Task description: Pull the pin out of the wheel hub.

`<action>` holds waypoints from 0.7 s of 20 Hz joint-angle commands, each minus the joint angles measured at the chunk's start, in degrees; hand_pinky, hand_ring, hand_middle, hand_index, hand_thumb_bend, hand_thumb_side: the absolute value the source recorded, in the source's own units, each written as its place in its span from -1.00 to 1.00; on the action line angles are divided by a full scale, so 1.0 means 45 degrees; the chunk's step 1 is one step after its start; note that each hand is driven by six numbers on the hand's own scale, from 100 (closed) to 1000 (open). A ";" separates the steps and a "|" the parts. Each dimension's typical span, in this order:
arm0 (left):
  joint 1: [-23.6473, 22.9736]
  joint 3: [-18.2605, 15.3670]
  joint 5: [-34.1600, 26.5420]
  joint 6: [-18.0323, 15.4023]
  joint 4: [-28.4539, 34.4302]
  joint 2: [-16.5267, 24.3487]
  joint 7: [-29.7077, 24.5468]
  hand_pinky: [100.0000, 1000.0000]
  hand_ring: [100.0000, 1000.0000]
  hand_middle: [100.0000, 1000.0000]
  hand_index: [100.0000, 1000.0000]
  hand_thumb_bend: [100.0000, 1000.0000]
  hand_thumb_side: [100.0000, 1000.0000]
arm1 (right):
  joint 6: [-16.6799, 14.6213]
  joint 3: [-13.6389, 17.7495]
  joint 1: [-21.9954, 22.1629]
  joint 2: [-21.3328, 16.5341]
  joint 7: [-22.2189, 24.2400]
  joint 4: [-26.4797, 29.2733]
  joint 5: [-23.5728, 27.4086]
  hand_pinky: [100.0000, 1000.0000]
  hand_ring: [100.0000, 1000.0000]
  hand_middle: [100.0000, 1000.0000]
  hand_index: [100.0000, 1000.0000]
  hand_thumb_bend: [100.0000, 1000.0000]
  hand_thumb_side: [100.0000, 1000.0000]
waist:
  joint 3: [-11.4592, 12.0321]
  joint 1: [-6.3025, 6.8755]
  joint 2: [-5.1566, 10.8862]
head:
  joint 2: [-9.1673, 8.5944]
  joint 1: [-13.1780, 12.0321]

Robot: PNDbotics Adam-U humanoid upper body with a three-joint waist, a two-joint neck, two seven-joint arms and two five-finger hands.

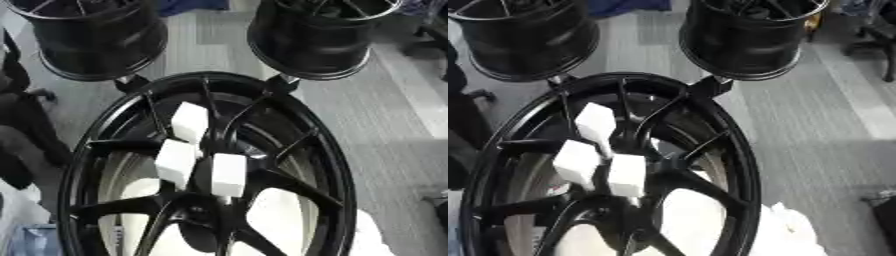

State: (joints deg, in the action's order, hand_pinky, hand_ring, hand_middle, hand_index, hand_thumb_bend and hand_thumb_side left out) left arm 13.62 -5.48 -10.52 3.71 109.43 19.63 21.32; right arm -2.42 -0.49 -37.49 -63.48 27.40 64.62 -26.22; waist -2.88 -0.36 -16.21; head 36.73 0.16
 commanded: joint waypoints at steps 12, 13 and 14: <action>0.0135 0.0034 0.0070 0.0033 0.0247 0.0264 -0.0105 0.43 0.48 0.20 0.66 -1.00 0.52 | -0.0761 -0.1455 -0.1047 -0.0162 -0.0398 0.4893 0.1281 0.77 0.57 0.40 0.54 -1.00 -1.00 | 0.0036 0.0046 0.0352 | 0.0076 0.0243; 0.0138 0.0038 0.0072 0.0032 0.0250 0.0263 -0.0112 0.43 0.48 0.20 0.66 -1.00 0.52 | -0.0717 -0.1547 -0.1053 -0.0177 -0.0268 0.5215 0.1296 0.77 0.58 0.40 0.54 -1.00 -1.00 | 0.0041 0.0046 0.0357 | 0.0075 0.0264; 0.0139 0.0042 0.0075 0.0032 0.0252 0.0263 -0.0119 0.43 0.48 0.20 0.66 -1.00 0.52 | -0.0678 -0.1644 -0.1060 -0.0190 -0.0141 0.5533 0.1309 0.78 0.58 0.41 0.54 -1.00 -1.00 | 0.0048 0.0045 0.0362 | 0.0072 0.0286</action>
State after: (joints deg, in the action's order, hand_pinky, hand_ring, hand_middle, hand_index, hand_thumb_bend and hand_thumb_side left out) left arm 13.63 -5.16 -10.52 3.87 109.44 19.63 20.99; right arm -5.54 -8.00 -41.31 -62.29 26.07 87.08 -20.91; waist -2.70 -0.08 -15.86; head 36.92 1.23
